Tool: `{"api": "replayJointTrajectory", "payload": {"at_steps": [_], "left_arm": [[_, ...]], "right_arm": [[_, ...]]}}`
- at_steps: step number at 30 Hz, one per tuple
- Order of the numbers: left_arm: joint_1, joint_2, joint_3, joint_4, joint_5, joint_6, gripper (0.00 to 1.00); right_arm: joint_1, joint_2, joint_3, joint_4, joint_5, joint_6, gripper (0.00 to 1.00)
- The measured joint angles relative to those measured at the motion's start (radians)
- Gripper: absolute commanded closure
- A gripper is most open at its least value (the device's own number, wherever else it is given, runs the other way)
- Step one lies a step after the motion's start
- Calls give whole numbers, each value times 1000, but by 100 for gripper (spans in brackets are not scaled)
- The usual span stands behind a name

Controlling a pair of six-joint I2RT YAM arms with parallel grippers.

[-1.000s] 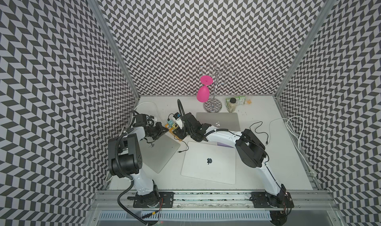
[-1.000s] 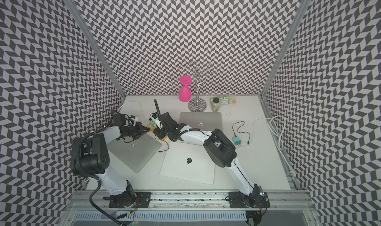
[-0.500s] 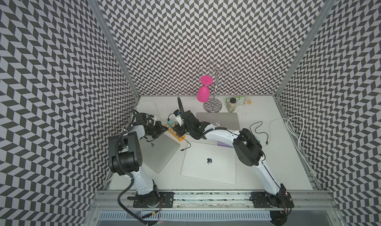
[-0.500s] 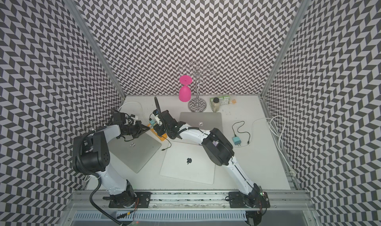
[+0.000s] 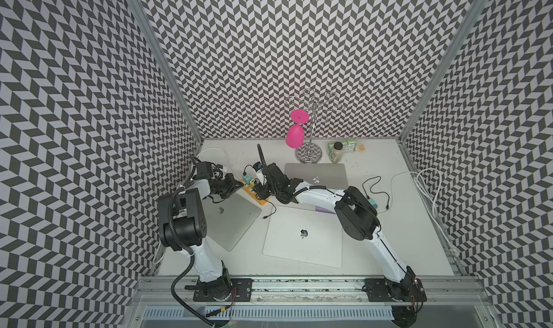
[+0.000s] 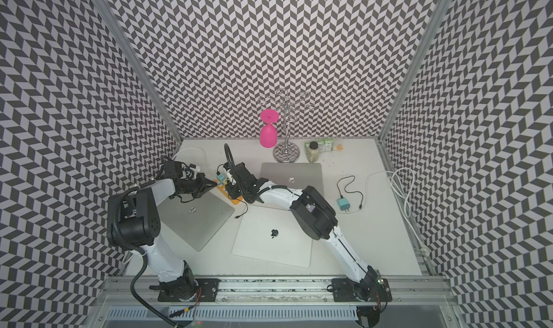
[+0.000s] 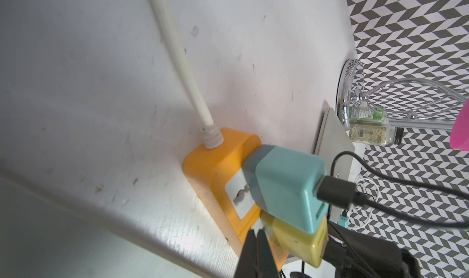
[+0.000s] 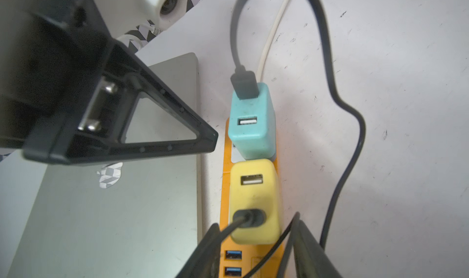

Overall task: Unplug the laptop charger
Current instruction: Remove the plug from the socket.

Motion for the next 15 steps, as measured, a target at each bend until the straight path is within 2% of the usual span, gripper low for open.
{"api": "replayJointTrajectory", "payload": {"at_steps": [15], "left_arm": [[0,46,27,8,6,-1,100]], "right_arm": [[2,11,1,40,50,-13,59]]}}
